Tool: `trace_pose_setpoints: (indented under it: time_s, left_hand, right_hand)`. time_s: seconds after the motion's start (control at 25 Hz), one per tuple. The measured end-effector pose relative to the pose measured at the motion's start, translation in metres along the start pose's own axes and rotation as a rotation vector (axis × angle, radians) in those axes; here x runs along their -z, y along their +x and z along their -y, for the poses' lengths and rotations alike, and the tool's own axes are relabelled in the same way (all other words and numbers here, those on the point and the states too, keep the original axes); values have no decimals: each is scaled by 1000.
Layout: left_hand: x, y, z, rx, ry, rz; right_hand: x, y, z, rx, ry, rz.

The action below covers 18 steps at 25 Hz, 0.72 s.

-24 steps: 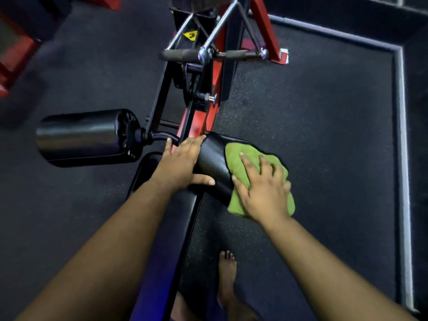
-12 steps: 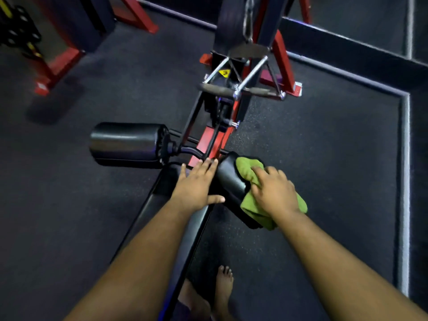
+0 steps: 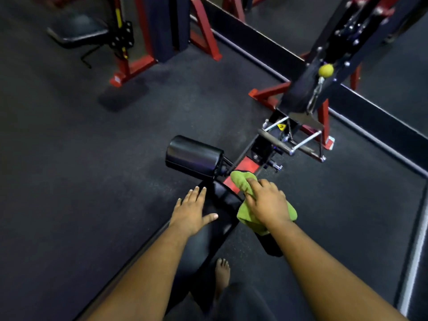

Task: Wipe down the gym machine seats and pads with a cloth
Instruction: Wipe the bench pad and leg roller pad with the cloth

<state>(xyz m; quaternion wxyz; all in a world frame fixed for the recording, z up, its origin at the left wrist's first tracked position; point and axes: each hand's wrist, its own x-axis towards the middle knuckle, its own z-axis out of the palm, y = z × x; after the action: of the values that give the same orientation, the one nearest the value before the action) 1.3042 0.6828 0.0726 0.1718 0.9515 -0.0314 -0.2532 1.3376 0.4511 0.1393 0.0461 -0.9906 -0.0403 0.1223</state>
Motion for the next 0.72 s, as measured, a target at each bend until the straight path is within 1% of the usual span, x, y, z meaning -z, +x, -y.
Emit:
trace_pose_setpoints:
  time_s: [0.12, 0.2, 0.24, 0.28, 0.36, 0.44, 0.48, 0.52, 0.6, 0.68, 0.72]
  left_hand:
    - [12, 16, 17, 104, -81, -65]
    - [14, 39, 27, 187, -143, -105]
    - [11, 54, 32, 230, -173, -121]
    - [9, 68, 38, 277, -196, -140]
    - [5, 94, 47, 360, -239, -184]
    - [9, 120, 59, 443, -342, -240]
    - [12, 131, 66, 482, -407, -258]
    - [13, 141, 72, 505, -457, -272]
    - [11, 151, 80, 509, -509, -273]
    - [4, 153, 79, 484, -534, -245]
    - [1, 152, 78, 477, -540, -237]
  right_hand:
    - [2, 45, 21, 97, 23, -69]
    - [-11, 86, 34, 189, 57, -130]
    - [-20, 109, 42, 237, 61, -129]
    - [-30, 131, 50, 284, 54, -95]
    - [-50, 168, 64, 380, -40, 57]
    - [-67, 195, 67, 454, -157, 225]
    - [-73, 206, 66, 463, -151, 269]
    - [-77, 215, 67, 460, -125, 282]
    - [-81, 233, 81, 478, -127, 253]
    - [-86, 256, 115, 531, -128, 214]
    - [-87, 269, 134, 560, -110, 235]
